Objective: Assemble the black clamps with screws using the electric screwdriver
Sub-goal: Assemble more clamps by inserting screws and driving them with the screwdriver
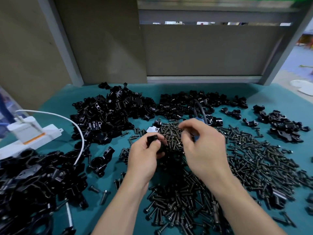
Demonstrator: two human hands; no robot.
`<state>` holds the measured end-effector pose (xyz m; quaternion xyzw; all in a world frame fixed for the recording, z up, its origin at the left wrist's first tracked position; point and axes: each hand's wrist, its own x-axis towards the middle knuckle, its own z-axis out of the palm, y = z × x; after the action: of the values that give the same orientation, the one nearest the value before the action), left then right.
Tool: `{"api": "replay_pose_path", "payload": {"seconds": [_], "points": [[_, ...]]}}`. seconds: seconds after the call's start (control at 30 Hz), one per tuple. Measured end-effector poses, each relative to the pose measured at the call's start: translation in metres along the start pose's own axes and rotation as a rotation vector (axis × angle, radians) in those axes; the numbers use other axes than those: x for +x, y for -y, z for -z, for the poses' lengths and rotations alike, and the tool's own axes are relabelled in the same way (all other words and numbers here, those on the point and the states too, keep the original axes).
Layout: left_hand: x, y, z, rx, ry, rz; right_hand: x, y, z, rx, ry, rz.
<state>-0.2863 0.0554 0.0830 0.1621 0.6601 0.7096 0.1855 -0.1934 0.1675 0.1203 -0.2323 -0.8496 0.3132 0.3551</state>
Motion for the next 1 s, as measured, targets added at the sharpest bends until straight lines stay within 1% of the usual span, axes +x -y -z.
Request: {"api": "replay_pose_path", "payload": {"seconds": [0.03, 0.1, 0.17, 0.2, 0.27, 0.33, 0.37, 0.47, 0.57, 0.63, 0.67, 0.7, 0.73, 0.8, 0.83, 0.87, 0.9, 0.93, 1.0], "points": [[0.001, 0.001, 0.001, 0.013, -0.01, 0.011, 0.016, -0.001, -0.004, -0.125, 0.072, -0.001], [0.003, 0.002, 0.002, 0.032, -0.016, 0.019, 0.055, -0.005, -0.018, -0.417, 0.289, 0.022], [0.005, 0.002, 0.001, 0.051, -0.016, 0.01, 0.096, -0.012, -0.037, -0.634, 0.485, 0.099], [0.006, 0.001, 0.001, 0.058, -0.016, 0.006, 0.113, -0.016, -0.046, -0.704, 0.544, 0.122], [0.009, 0.002, 0.002, 0.072, -0.021, 0.005, 0.139, -0.022, -0.06, -0.769, 0.62, 0.092], [0.01, 0.004, 0.004, 0.083, -0.018, 0.005, 0.152, -0.027, -0.069, -0.833, 0.632, 0.063], [0.011, 0.005, 0.005, 0.089, -0.015, 0.005, 0.157, -0.028, -0.072, -0.853, 0.602, 0.048], [0.012, 0.008, 0.007, 0.107, -0.008, 0.007, 0.161, -0.033, -0.077, -0.786, 0.531, 0.019], [0.013, 0.008, 0.008, 0.1, -0.008, 0.006, 0.152, -0.027, -0.07, -0.781, 0.5, 0.077], [0.012, 0.008, 0.007, 0.095, -0.011, 0.004, 0.143, -0.021, -0.059, -0.749, 0.414, 0.123], [0.012, 0.008, 0.007, 0.095, -0.013, 0.002, 0.138, -0.018, -0.052, -0.689, 0.343, 0.132], [0.011, 0.007, 0.006, 0.099, -0.014, -0.001, 0.132, -0.015, -0.046, -0.591, 0.263, 0.1], [0.011, 0.007, 0.006, 0.107, -0.012, -0.004, 0.124, -0.01, -0.038, -0.43, 0.194, 0.037], [0.01, 0.007, 0.006, 0.135, 0.004, -0.008, 0.098, -0.002, -0.021, 0.08, 0.126, -0.147], [0.01, 0.007, 0.005, 0.15, 0.011, -0.014, 0.082, 0.001, -0.014, 0.356, 0.136, -0.25], [0.009, 0.006, 0.005, 0.167, 0.017, -0.026, 0.064, 0.004, -0.008, 0.579, 0.175, -0.352], [0.008, 0.005, 0.004, 0.188, 0.03, -0.049, 0.048, 0.003, -0.004, 0.712, 0.218, -0.425], [0.006, 0.004, 0.003, 0.209, 0.052, -0.085, 0.035, 0.001, -0.002, 0.771, 0.241, -0.464], [0.002, 0.001, 0.002, 0.235, 0.085, -0.165, 0.022, -0.005, -0.003, 0.785, 0.219, -0.478]]}}
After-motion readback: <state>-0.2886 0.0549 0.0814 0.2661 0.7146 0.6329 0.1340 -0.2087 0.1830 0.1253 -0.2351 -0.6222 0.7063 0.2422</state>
